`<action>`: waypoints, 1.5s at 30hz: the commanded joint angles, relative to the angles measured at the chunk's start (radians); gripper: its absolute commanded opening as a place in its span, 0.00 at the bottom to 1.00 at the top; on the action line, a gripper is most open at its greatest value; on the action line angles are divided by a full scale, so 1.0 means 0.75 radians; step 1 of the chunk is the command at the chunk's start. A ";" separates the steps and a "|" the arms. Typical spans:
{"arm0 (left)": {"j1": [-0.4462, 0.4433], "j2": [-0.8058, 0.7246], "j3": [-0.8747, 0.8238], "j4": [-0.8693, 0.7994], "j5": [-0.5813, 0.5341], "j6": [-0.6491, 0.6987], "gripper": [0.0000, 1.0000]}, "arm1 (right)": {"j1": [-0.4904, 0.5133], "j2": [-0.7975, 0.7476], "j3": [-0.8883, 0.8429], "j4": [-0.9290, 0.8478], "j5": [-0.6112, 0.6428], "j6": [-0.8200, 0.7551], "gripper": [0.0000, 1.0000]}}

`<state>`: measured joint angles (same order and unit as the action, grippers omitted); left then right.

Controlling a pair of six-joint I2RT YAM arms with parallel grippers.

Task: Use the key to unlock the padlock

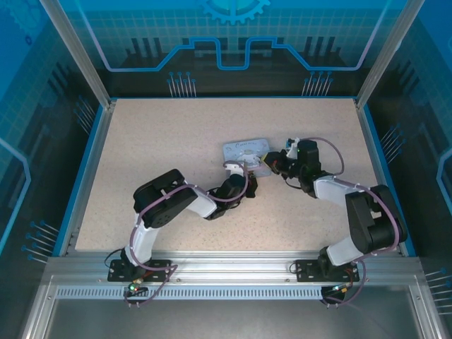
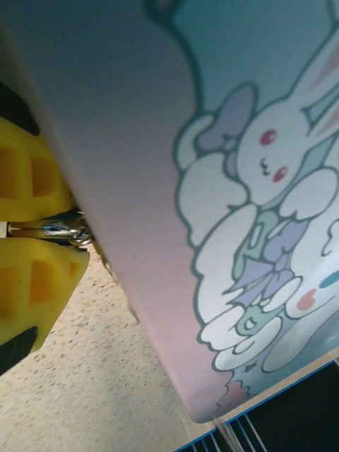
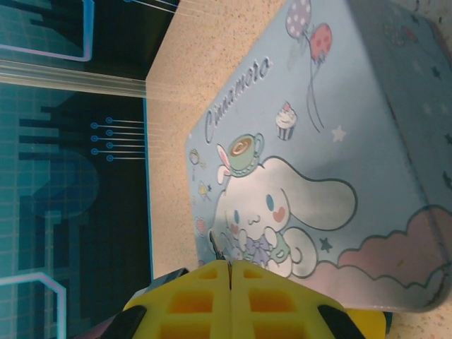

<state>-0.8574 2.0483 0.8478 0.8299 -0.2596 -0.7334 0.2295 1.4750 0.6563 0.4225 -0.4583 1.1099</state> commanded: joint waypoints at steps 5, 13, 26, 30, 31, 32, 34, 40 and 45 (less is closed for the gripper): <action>0.078 -0.144 -0.082 -0.099 0.340 -0.267 0.00 | -0.037 -0.311 -0.041 -0.155 -0.106 -0.043 0.00; 0.160 -0.217 -0.102 -0.072 0.528 -0.448 0.00 | -0.043 -0.583 -0.303 -0.228 -0.195 -0.044 0.00; 0.203 -0.212 -0.134 0.222 0.729 -0.624 0.00 | -0.044 -0.615 -0.537 0.014 -0.310 0.010 0.00; 0.214 -0.219 -0.153 0.277 0.750 -0.689 0.00 | -0.050 -0.575 -0.548 0.066 -0.312 0.040 0.00; 0.217 -0.219 -0.160 0.297 0.755 -0.709 0.00 | -0.054 -0.565 -0.549 0.073 -0.310 0.047 0.00; 0.223 -0.219 -0.167 0.321 0.761 -0.733 0.00 | -0.056 -0.559 -0.552 0.075 -0.302 0.055 0.00; 0.231 -0.213 -0.177 0.377 0.775 -0.783 0.00 | -0.062 -0.539 -0.561 0.104 -0.296 0.077 0.00; 0.249 -0.240 -0.187 0.389 0.804 -0.868 0.00 | -0.073 -0.447 -0.550 0.183 -0.282 0.162 0.00; 0.251 -0.311 -0.186 0.284 0.794 -0.847 0.00 | -0.072 -0.357 -0.552 0.338 -0.278 0.273 0.00</action>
<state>-0.6746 1.8835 0.7162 1.0309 0.3096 -1.3487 0.1905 1.1862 0.2424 0.5743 -0.6632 1.2533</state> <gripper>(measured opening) 0.078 0.062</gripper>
